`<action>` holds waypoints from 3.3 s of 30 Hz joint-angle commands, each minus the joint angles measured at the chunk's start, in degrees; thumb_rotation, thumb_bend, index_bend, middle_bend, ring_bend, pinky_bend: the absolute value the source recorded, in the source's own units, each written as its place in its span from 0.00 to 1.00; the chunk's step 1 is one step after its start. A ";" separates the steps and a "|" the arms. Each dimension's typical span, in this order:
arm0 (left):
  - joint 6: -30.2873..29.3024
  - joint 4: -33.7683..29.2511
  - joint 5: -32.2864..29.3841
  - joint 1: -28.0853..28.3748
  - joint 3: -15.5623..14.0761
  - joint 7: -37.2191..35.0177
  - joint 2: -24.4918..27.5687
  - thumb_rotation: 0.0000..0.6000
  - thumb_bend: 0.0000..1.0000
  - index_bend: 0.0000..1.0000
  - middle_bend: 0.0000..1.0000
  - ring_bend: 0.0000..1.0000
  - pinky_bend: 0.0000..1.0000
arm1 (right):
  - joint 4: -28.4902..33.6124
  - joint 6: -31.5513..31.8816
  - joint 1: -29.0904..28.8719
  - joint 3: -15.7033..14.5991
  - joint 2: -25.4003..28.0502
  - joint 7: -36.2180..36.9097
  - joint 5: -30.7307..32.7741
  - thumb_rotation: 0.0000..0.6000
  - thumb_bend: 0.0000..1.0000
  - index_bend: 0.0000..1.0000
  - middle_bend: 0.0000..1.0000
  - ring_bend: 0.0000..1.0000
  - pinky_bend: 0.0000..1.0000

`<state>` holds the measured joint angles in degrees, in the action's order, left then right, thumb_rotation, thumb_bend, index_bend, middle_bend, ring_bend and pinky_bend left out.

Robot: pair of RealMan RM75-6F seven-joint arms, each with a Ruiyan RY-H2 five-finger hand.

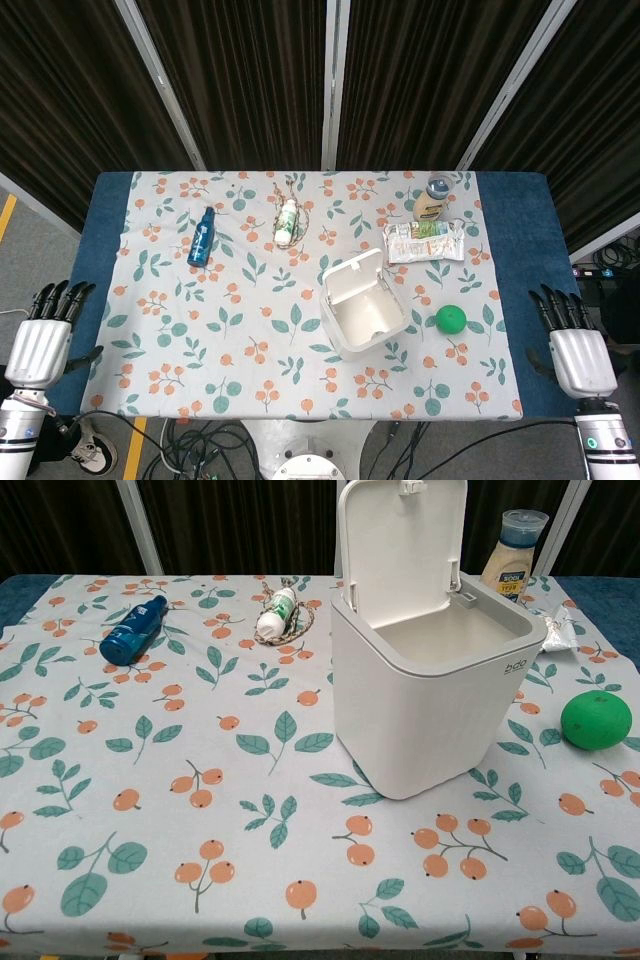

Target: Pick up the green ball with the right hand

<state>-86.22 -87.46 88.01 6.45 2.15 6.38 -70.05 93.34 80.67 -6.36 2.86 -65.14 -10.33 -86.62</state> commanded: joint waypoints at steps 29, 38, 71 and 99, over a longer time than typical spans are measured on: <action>0.29 0.99 0.60 -0.49 -1.15 -3.15 0.08 1.00 0.12 0.12 0.11 0.04 0.08 | -4.63 -21.96 -16.47 2.32 -14.65 -22.46 15.78 1.00 0.27 0.00 0.13 0.20 0.46; 0.23 1.66 0.66 -0.52 -1.12 -4.06 -0.09 1.00 0.12 0.12 0.11 0.04 0.08 | -4.13 -21.12 -17.30 1.90 -14.86 -23.63 17.46 1.00 0.36 0.28 0.37 0.45 0.70; 0.96 0.22 0.58 -0.33 -1.31 -2.73 0.60 1.00 0.12 0.12 0.11 0.04 0.08 | 19.20 -12.63 -21.73 5.24 -3.34 -21.45 -8.00 1.00 0.42 0.47 0.49 0.53 0.72; 0.33 0.47 -0.09 -0.61 -0.72 -3.66 0.65 1.00 0.12 0.13 0.11 0.04 0.08 | 14.81 2.12 -11.22 0.49 3.87 -12.20 -8.55 1.00 0.07 0.00 0.06 0.00 0.14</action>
<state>-85.79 -86.93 87.86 5.88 1.39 2.73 -69.43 110.85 78.24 -21.68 5.30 -63.47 -26.21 -94.28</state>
